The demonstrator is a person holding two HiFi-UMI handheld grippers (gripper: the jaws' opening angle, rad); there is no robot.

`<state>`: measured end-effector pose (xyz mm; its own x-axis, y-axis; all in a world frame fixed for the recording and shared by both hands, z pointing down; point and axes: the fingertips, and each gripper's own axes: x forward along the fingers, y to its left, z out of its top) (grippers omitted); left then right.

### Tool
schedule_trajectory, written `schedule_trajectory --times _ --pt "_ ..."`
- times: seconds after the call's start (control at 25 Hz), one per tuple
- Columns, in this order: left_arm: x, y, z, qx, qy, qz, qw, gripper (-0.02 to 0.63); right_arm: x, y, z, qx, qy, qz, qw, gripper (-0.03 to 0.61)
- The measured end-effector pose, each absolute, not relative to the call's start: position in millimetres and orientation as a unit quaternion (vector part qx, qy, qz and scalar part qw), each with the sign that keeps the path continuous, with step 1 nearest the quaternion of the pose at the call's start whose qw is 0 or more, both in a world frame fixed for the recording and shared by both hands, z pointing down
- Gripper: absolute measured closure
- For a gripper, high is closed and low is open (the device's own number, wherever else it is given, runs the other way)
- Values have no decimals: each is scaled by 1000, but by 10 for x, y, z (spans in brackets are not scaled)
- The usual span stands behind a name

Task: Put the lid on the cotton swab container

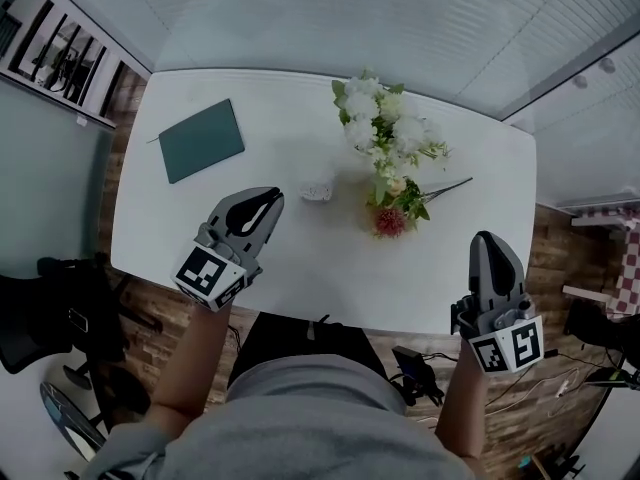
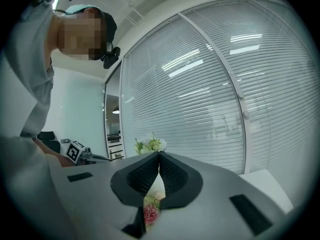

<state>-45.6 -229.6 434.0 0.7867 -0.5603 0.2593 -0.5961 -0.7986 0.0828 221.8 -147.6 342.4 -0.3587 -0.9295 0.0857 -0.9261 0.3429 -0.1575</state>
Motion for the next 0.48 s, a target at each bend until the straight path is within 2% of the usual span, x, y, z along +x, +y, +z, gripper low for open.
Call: schedule_trajectory --times 0.08,0.2,0.48 --pt "-423 -2308 4459 944 -295 119 92 573 2213 -1501 3490 -564 820 -96 7 552" --pt "-369 -2325 4626 945 -280 131 109 498 2201 -1527 3567 -562 820 -103 3 552" --pt "-372 -2400 4998 939 -274 164 130 467 2164 -1577 3693 -558 822 -115 -4 552"
